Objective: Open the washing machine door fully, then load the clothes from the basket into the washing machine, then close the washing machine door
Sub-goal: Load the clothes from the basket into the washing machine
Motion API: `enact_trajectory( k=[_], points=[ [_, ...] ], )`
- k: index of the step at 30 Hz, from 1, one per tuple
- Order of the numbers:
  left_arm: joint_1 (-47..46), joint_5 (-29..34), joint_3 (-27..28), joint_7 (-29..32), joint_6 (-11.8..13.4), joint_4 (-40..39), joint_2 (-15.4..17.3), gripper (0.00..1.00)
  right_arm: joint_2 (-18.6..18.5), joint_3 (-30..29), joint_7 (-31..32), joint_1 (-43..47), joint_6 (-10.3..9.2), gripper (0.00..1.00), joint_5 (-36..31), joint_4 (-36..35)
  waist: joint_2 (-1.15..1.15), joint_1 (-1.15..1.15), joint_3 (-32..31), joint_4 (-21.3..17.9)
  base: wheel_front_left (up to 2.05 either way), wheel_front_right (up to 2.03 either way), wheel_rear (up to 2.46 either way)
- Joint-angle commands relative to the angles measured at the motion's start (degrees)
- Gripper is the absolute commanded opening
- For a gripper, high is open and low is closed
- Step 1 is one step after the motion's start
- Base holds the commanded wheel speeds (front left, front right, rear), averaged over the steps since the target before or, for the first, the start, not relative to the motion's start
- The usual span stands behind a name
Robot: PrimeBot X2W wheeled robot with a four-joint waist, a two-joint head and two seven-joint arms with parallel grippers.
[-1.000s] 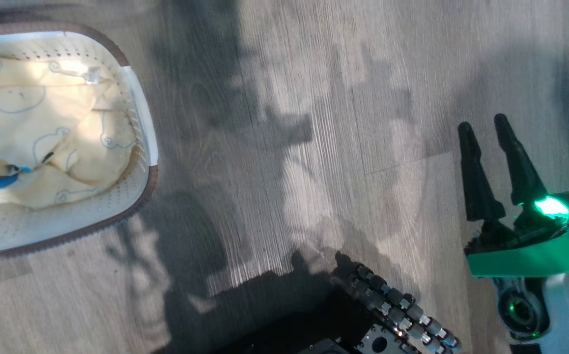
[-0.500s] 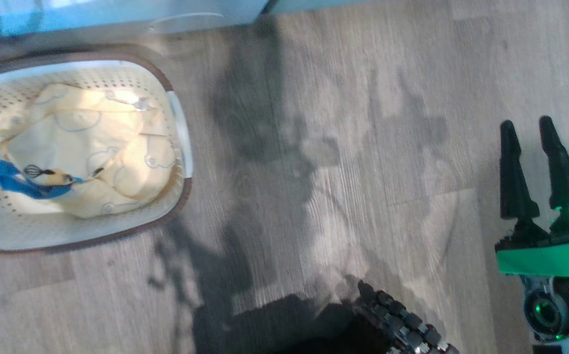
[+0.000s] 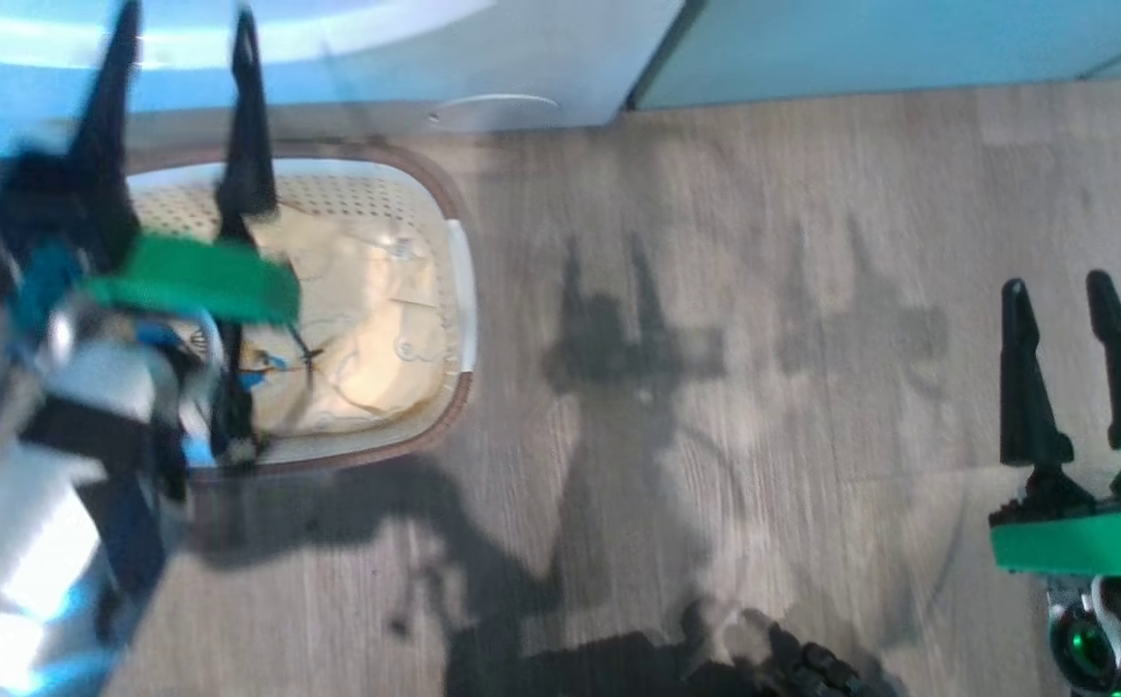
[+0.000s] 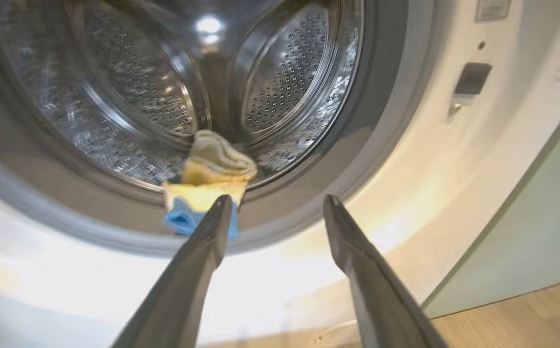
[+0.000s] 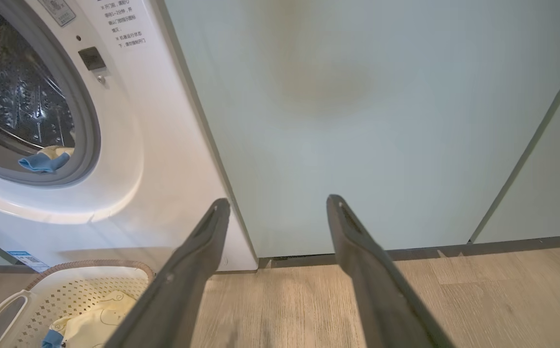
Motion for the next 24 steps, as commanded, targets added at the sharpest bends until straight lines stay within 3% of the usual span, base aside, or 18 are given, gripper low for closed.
enact_trajectory(
  k=[1,5,10,24],
  points=[
    [1.96,0.21,2.04,-0.75,1.10,-3.87,1.10,1.00,-0.98,0.75,-0.38,1.30,-0.16,1.00,-0.78,-1.64,-0.01,0.01,-1.98,2.09,0.00,0.00,0.00],
    [10.17,1.03,0.88,-2.12,3.91,-8.49,-0.33,1.00,-0.98,0.61,-0.38,2.22,-0.16,1.00,-2.94,-1.44,-0.01,0.01,-4.15,4.69,0.00,0.00,0.00],
    [17.07,1.87,-1.62,-3.44,5.62,-10.66,-2.14,1.00,-0.98,0.57,-0.38,3.04,-0.16,1.00,-5.46,-0.77,-0.01,0.01,-6.47,7.67,0.00,0.00,0.00],
    [22.78,0.39,-3.85,-5.32,5.71,-6.61,-4.72,1.00,-0.98,1.53,-0.38,4.11,-0.16,1.00,-7.88,1.29,-0.01,0.01,-10.45,11.63,0.00,0.00,0.00]
  ],
)
